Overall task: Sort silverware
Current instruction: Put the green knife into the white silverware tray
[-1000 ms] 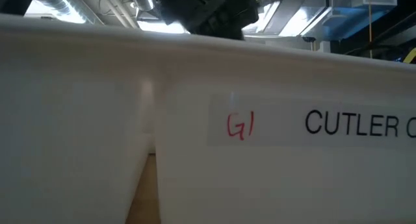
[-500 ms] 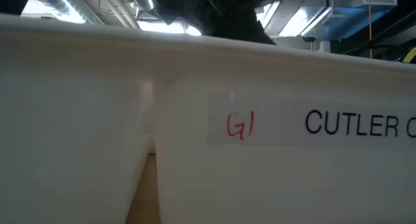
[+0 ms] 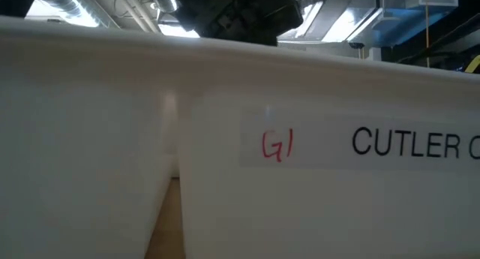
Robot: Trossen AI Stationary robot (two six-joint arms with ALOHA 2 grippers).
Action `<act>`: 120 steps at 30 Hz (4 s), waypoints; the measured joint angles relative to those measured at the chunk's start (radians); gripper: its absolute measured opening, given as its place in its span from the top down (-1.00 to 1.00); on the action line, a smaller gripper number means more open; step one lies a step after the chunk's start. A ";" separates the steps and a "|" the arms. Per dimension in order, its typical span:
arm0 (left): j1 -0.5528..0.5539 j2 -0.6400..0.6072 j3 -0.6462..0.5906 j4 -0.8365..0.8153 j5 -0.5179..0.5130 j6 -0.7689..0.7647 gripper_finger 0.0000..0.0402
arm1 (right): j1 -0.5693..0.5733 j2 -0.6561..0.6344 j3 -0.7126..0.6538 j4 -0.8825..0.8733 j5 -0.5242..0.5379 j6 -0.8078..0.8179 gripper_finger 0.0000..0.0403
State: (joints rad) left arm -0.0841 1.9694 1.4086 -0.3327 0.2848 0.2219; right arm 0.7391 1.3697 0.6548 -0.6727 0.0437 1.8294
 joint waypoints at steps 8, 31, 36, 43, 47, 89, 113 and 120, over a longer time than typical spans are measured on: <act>-0.002 0.000 0.000 -0.052 0.000 0.004 0.97 | 0.000 0.037 0.002 0.044 0.026 -0.004 0.59; -0.002 0.000 0.000 -0.050 0.000 0.022 0.97 | 0.000 0.068 0.002 -0.092 -0.012 -0.084 0.59; -0.003 0.000 0.000 -0.050 0.000 0.021 0.97 | 0.000 0.068 -0.009 -0.170 -0.013 -0.084 0.59; -0.003 0.000 0.000 -0.051 0.000 0.021 0.97 | 0.000 0.071 -0.062 -0.123 -0.008 -0.083 0.59; -0.003 -0.001 0.000 -0.054 0.000 0.022 0.97 | 0.001 0.074 -0.064 -0.124 -0.002 -0.083 0.64; -0.001 -0.001 0.000 -0.081 0.000 0.040 0.97 | 0.000 0.074 0.056 -0.194 -0.032 -0.082 1.00; 0.205 -0.128 0.001 -0.431 -0.225 -0.194 0.97 | 0.000 0.072 0.320 -0.571 0.171 -0.211 1.00; 0.350 -0.130 -0.007 -0.763 -0.252 -0.434 0.97 | 0.000 0.071 0.390 -0.735 0.325 -0.292 1.00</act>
State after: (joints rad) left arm 0.2654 1.8393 1.4018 -1.0960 0.0326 -0.2116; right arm 0.7391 1.4406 1.0447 -1.4075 0.3683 1.5375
